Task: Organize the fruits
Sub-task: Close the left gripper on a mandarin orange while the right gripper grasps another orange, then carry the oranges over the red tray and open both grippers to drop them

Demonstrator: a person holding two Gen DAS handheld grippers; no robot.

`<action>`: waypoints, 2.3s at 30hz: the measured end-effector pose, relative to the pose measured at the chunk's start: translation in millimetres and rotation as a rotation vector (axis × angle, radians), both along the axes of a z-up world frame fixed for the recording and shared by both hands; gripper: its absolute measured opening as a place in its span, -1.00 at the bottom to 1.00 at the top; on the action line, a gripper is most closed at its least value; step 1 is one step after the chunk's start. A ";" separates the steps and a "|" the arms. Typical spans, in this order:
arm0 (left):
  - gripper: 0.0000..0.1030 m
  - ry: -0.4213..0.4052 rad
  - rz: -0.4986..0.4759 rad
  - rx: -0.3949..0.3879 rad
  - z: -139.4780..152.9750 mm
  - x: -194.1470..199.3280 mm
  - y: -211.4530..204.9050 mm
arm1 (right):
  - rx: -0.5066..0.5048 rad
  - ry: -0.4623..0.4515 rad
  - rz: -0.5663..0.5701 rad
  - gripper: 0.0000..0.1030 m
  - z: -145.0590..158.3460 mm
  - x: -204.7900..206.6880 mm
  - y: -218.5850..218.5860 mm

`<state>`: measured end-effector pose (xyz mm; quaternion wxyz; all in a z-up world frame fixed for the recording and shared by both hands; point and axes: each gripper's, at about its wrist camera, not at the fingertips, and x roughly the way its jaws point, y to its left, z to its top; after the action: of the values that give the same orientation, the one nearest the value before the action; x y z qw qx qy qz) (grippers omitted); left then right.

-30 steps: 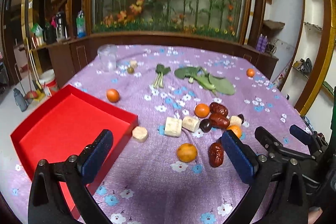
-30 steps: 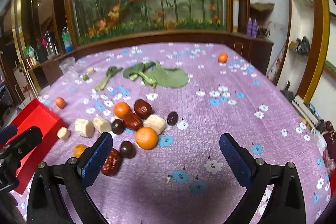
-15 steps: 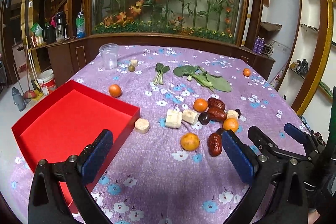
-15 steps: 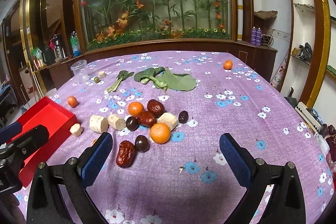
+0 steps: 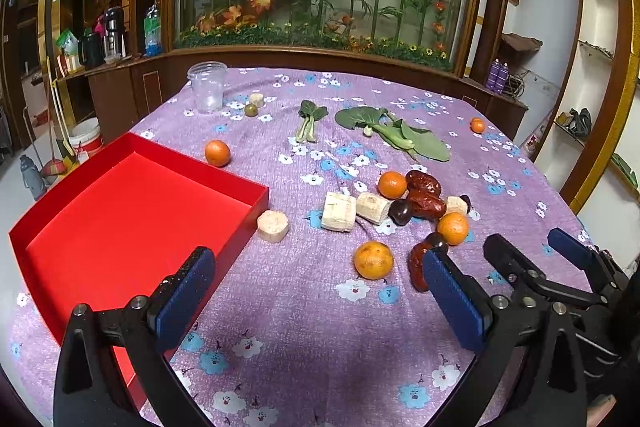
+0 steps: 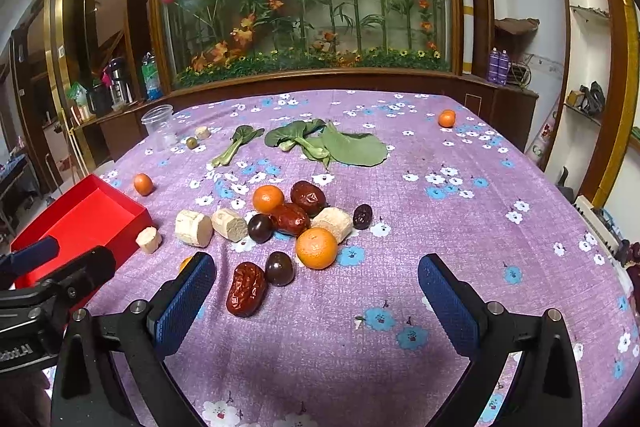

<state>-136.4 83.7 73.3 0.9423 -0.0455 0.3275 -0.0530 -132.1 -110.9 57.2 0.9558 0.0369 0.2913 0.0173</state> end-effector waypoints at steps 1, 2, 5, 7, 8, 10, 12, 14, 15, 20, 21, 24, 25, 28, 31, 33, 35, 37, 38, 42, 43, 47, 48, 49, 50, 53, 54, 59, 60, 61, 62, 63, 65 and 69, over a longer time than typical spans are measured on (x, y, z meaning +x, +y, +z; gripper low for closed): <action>1.00 0.004 0.007 -0.008 -1.2 1.2 3.8 | -0.010 0.008 0.004 0.99 -0.7 1.5 -0.9; 1.00 0.008 0.012 -0.016 -1.5 2.0 7.0 | -0.016 0.014 0.006 0.99 -1.4 2.7 -1.2; 1.00 0.024 0.011 -0.042 -4.7 5.9 15.5 | -0.027 0.051 0.025 0.99 -5.0 10.0 -6.7; 1.00 0.039 -0.009 -0.061 -7.2 9.4 17.9 | -0.026 0.072 0.040 0.99 -6.9 13.8 -8.7; 0.93 0.046 -0.023 -0.073 -8.2 11.2 17.7 | -0.022 0.082 0.050 0.99 -7.6 15.9 -10.3; 0.64 0.066 -0.065 -0.103 -11.1 14.0 16.4 | -0.013 0.102 0.072 0.99 -9.0 20.4 -12.4; 0.28 0.103 -0.124 -0.127 -16.5 18.6 10.4 | 0.002 0.121 0.103 0.95 -10.0 24.8 -13.6; 0.03 0.138 -0.163 -0.135 -22.9 23.3 2.6 | 0.021 0.137 0.131 0.87 -11.0 28.1 -13.2; 0.02 0.148 -0.175 -0.137 -25.2 25.1 -0.5 | 0.042 0.154 0.156 0.75 -12.1 29.8 -12.9; 0.02 0.188 -0.236 -0.111 -32.1 35.2 -17.5 | 0.115 0.233 0.270 0.36 -22.6 36.0 -4.7; 0.02 0.199 -0.246 -0.106 -34.0 38.9 -20.0 | 0.115 0.238 0.282 0.34 -24.1 36.8 -2.3; 0.02 0.223 -0.267 -0.103 -39.2 49.4 -23.7 | 0.107 0.245 0.305 0.34 -26.5 39.0 1.7; -0.03 0.231 -0.276 -0.101 -41.1 53.0 -25.7 | 0.107 0.246 0.306 0.34 -25.9 39.5 1.8; -0.26 0.258 -0.308 -0.097 -47.0 62.2 -31.7 | 0.112 0.254 0.291 0.34 -24.1 45.8 -3.6; -0.28 0.267 -0.307 -0.085 -50.6 68.3 -36.3 | 0.112 0.268 0.253 0.34 -25.5 58.1 -11.6; -0.28 0.279 -0.303 -0.084 -53.7 73.2 -37.3 | 0.104 0.280 0.221 0.34 -29.0 68.7 -14.7; -0.28 0.294 -0.301 -0.087 -57.6 77.4 -37.4 | 0.101 0.293 0.204 0.34 -31.8 77.0 -16.5; -0.28 0.291 -0.304 -0.084 -58.1 78.2 -38.3 | 0.092 0.304 0.193 0.34 -36.5 84.2 -16.1; -0.28 0.291 -0.307 -0.082 -58.1 78.7 -38.3 | 0.094 0.309 0.191 0.34 -38.8 86.9 -15.8; -0.29 0.283 -0.317 -0.072 -58.3 80.2 -40.5 | 0.115 0.302 0.199 0.25 -38.6 94.3 -11.8; -0.34 0.282 -0.320 -0.069 -58.8 81.0 -41.4 | 0.117 0.301 0.202 0.22 -38.1 95.3 -10.3; -0.38 0.272 -0.331 -0.054 -58.8 79.1 -43.9 | 0.138 0.306 0.196 0.11 -37.7 100.1 -10.4; -0.39 0.271 -0.331 -0.055 -58.7 78.9 -43.9 | 0.152 0.308 0.192 0.07 -38.0 101.1 -12.6; -0.39 0.271 -0.330 -0.058 -58.7 78.9 -43.5 | 0.165 0.309 0.186 0.05 -38.4 101.6 -15.2; -0.39 0.272 -0.328 -0.061 -58.6 78.5 -43.3 | 0.170 0.309 0.183 -0.02 -38.7 101.5 -16.0; -0.39 0.273 -0.322 -0.065 -58.5 78.0 -42.8 | 0.172 0.309 0.184 -0.02 -39.4 102.0 -16.1; -0.39 0.273 -0.318 -0.066 -58.4 77.7 -43.0 | 0.167 0.306 0.182 -0.02 -39.3 102.1 -15.3; -0.39 0.262 -0.307 -0.045 -57.8 74.4 -46.2 | 0.171 0.287 0.184 -0.01 -41.3 103.1 -15.1; -0.39 0.259 -0.305 -0.038 -57.5 73.6 -47.1 | 0.176 0.284 0.188 -0.02 -41.3 102.6 -15.5; -0.39 0.256 -0.303 -0.036 -57.1 72.7 -47.5 | 0.177 0.280 0.189 -0.07 -41.1 101.6 -15.7; -0.40 0.255 -0.305 -0.041 -56.8 71.7 -47.3 | 0.180 0.274 0.188 -0.14 -39.8 100.2 -16.9; -0.40 0.253 -0.304 -0.046 -56.2 70.7 -46.6 | 0.183 0.270 0.184 -0.22 -38.8 99.2 -18.5; -0.40 0.240 -0.301 -0.058 -53.1 68.0 -43.9 | 0.208 0.272 0.183 -0.40 -37.4 96.9 -23.4; -0.40 0.225 -0.289 -0.071 -46.9 63.7 -36.5 | 0.217 0.269 0.173 -0.38 -37.4 91.5 -26.8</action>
<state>-72.6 47.2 26.3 0.8801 -0.0370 0.4319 -0.1937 -40.6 -137.6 19.8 0.8935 0.1165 0.4150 0.1256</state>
